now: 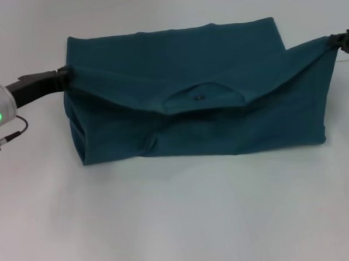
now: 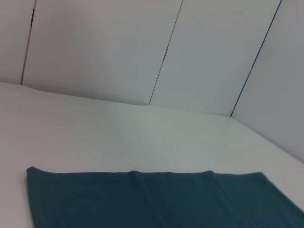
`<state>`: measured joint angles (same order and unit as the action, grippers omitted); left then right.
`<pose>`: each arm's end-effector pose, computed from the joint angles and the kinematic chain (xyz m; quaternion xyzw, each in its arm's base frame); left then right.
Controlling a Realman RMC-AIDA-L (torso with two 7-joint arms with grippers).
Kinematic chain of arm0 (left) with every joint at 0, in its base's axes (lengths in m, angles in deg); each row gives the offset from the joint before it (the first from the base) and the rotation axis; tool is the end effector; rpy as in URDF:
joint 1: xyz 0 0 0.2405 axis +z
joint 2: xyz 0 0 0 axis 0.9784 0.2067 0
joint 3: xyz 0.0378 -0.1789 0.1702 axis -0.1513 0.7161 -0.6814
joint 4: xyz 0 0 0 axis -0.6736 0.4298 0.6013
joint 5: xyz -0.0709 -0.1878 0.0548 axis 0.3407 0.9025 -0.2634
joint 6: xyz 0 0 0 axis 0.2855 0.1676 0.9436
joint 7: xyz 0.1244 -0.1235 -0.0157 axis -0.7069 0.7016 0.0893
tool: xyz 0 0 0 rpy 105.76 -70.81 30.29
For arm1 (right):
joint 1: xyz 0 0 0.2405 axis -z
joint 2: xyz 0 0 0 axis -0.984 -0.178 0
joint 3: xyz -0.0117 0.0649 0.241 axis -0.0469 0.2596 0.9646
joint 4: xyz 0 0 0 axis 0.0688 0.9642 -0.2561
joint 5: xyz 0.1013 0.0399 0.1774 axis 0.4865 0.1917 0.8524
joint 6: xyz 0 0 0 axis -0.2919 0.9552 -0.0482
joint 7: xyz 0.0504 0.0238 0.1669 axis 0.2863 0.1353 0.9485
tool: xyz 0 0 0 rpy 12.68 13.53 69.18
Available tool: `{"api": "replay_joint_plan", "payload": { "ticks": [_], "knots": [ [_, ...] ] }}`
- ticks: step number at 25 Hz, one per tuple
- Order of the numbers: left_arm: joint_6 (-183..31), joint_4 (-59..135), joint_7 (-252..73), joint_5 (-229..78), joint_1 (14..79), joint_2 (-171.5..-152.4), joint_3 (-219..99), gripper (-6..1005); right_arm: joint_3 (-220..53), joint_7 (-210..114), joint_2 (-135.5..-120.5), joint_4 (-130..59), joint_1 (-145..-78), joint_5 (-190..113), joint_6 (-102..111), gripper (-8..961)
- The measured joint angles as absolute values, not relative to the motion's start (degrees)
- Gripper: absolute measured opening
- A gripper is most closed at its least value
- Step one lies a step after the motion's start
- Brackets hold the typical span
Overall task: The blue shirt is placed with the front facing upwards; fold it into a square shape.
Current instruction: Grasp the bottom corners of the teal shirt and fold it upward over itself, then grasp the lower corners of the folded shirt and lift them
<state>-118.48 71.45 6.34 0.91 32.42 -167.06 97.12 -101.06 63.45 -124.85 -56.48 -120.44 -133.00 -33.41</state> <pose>-0.2349 0.4752 0.0084 -0.8024 -0.3897 -0.2540 0.3738 0.3159 0.4714 0.0878 -0.6403 0.5628 0.3299 0.4056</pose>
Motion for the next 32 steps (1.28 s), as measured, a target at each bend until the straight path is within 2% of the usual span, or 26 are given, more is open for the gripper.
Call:
{"api": "replay_joint_plan", "payload": {
  "ticks": [3, 10, 14, 21, 23, 25, 29, 32],
  "knots": [
    [-116.43, 71.33, 4.10, 0.90, 32.21, -168.14, 96.36, 42, -102.59, 63.18, -125.12, -55.48, -121.15, -133.11, -30.67, 26],
    [-114.68, 71.86, 3.74, 0.88, 32.66, -168.86, 95.12, 241, -106.20, 63.02, -125.88, -55.65, -120.91, -133.16, -28.68, 35],
    [-117.61, 74.94, 4.44, 0.52, 34.45, -168.93, 93.93, 395, -107.51, 63.24, -125.15, -56.60, -119.38, -133.18, -32.05, 198],
    [-123.64, 84.05, 10.27, 0.34, 44.11, -169.18, 80.59, 553, -107.54, 63.58, -124.66, -62.76, -111.66, -133.06, -43.70, 486],
    [-123.43, 84.32, 11.85, 0.05, 45.41, -169.18, 77.60, 599, -107.31, 63.65, -124.93, -63.55, -110.23, -132.89, -44.20, 736],
    [-122.38, 84.24, 12.62, -1.02, 46.02, -169.60, 75.36, 644, -107.24, 63.67, -125.11, -63.70, -109.52, -132.83, -44.35, 756],
    [-119.48, 83.56, 13.90, -5.69, 45.66, -170.95, 73.66, 670, -107.51, 63.66, -125.34, -63.40, -109.37, -133.09, -44.10, 797],
    [-116.44, 81.47, 15.92, -7.17, 44.95, -170.89, 72.02, 677, -107.73, 63.45, -125.60, -63.30, -109.41, -133.14, -44.06, 797]
  ]
}}
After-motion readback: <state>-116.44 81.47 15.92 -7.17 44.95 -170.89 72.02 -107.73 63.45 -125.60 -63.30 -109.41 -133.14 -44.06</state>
